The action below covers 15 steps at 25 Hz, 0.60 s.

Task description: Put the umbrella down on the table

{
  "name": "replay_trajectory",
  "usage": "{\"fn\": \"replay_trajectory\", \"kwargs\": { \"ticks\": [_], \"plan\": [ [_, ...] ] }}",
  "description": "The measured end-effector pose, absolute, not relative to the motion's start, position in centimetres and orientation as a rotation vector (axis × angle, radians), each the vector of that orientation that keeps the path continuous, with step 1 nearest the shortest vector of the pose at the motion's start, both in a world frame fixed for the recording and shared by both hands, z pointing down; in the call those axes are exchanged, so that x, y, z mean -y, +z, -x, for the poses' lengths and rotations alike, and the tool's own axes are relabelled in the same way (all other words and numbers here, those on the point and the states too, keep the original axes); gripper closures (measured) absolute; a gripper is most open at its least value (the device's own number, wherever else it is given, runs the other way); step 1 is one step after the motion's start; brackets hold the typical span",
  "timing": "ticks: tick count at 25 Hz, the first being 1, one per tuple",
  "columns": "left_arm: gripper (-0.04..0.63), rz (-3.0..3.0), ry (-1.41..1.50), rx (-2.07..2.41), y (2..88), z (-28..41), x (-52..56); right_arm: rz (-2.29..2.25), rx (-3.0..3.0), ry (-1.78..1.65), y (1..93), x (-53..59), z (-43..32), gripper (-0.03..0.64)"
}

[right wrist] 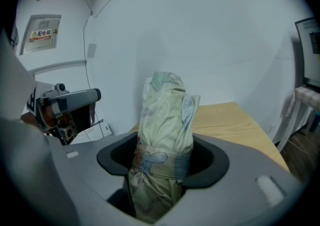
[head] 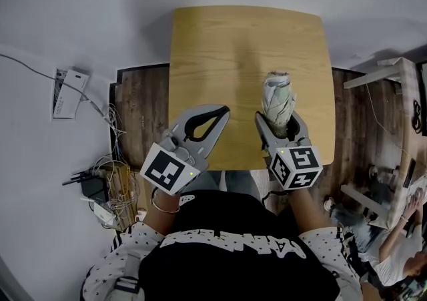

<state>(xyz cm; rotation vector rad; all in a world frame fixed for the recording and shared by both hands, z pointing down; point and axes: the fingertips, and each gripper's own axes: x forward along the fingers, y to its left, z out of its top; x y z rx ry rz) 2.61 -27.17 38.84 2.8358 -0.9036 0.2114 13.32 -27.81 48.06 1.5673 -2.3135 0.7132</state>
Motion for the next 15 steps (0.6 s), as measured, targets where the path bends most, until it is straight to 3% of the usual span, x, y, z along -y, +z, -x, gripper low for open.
{"fn": "replay_trajectory", "kwargs": {
  "ticks": [15],
  "plan": [
    [0.604,-2.793,0.221,0.944,40.3,2.0,29.5,-1.527,2.201,0.741,52.2,29.9,-10.7,0.321]
  ]
}}
